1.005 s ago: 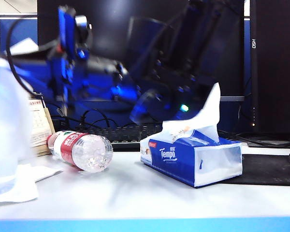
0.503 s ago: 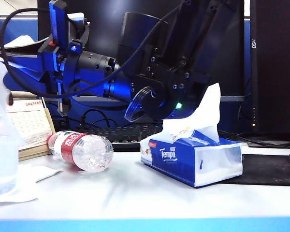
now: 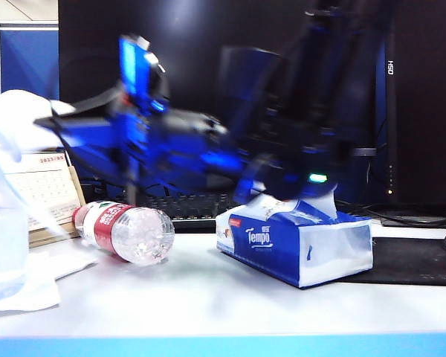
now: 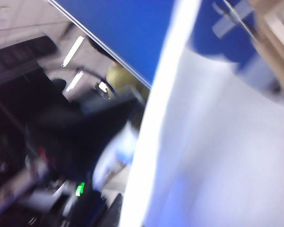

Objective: Pull out a tissue from the tissue dispenser, then press the switch of the alcohol sanitizer bottle to drop some sanitizer on the paper tissue, and finally place the treated tissue on the table.

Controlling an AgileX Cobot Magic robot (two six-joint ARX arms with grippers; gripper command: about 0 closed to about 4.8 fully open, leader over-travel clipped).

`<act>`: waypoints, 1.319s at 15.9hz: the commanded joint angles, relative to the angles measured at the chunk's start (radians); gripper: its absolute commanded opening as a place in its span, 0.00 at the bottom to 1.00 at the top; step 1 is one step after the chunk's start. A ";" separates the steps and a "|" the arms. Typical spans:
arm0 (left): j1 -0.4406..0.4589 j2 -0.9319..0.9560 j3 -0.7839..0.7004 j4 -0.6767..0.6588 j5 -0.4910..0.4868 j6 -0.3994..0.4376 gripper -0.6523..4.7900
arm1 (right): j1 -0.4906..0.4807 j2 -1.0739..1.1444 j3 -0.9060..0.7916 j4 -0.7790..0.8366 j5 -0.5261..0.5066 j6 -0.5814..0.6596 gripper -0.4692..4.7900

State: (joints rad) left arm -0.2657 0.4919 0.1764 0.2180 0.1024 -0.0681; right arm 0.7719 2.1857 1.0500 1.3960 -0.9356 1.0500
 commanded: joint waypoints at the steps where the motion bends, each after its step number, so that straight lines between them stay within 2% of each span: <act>1: 0.000 -0.058 -0.002 -0.069 0.014 0.027 0.11 | 0.007 -0.060 -0.112 0.022 -0.100 0.001 0.08; 5: 0.000 -0.079 -0.002 -0.126 0.014 0.038 0.11 | 0.079 -0.095 -0.176 0.023 -0.098 0.030 0.08; 7: 0.000 -0.079 -0.002 -0.122 0.014 0.038 0.11 | 0.166 -0.097 -0.174 0.023 -0.064 0.050 0.08; 10: 0.000 -0.079 -0.002 -0.119 0.014 0.038 0.11 | 0.227 -0.097 -0.177 0.023 -0.064 0.050 0.08; 14: 0.000 -0.079 -0.002 -0.119 0.016 0.034 0.11 | 0.193 -0.096 -0.191 0.018 -0.057 0.050 0.08; 16: 0.000 -0.079 -0.002 -0.117 0.018 0.031 0.11 | 0.130 -0.096 -0.185 0.014 -0.004 0.050 0.08; 18: 0.000 -0.079 -0.002 -0.116 0.018 0.030 0.11 | 0.085 -0.096 -0.174 0.008 -0.001 0.051 0.08; 21: 0.000 -0.079 -0.002 -0.112 0.018 0.029 0.11 | 0.067 -0.090 -0.128 -0.015 0.070 0.048 0.08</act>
State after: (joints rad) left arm -0.2661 0.4110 0.1757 0.1261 0.1143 -0.0402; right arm 0.8402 2.0953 0.9031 1.3705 -0.9001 1.0992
